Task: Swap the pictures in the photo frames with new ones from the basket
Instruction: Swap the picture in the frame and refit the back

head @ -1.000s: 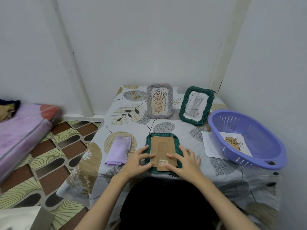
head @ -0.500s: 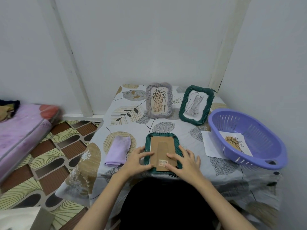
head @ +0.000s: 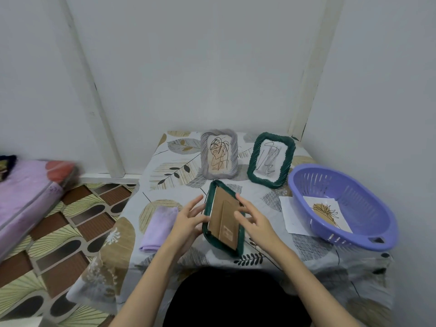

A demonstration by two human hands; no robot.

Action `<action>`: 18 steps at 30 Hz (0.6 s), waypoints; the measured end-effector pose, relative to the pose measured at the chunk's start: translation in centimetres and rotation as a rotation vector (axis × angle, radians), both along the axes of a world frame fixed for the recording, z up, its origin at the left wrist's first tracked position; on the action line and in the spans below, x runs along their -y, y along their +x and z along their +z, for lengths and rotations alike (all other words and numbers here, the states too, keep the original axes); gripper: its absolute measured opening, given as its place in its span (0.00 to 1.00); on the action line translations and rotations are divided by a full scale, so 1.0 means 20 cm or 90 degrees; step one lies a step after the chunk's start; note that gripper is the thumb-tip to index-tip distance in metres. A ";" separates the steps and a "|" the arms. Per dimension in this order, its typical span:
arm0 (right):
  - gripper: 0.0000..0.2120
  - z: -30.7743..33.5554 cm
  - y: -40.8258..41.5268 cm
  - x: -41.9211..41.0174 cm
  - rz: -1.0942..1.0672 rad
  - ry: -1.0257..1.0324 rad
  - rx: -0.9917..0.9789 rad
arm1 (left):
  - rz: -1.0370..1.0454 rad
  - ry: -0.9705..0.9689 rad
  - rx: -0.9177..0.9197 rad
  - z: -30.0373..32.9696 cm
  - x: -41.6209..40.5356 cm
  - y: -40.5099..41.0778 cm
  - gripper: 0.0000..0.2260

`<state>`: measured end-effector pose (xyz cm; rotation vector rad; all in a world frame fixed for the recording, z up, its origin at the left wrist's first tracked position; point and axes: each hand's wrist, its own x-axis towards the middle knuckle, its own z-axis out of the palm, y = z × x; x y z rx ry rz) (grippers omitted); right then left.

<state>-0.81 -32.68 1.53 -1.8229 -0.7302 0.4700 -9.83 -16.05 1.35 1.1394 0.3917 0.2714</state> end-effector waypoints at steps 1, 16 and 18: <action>0.19 0.04 0.00 -0.02 -0.005 0.038 -0.028 | -0.006 -0.003 0.019 0.02 0.01 0.01 0.28; 0.26 -0.05 0.06 0.09 -0.110 0.052 -0.104 | -0.106 0.674 -0.177 -0.13 0.10 0.13 0.26; 0.26 -0.10 0.07 0.09 -0.125 0.054 -0.121 | -0.153 0.812 -0.267 -0.21 0.06 0.11 0.30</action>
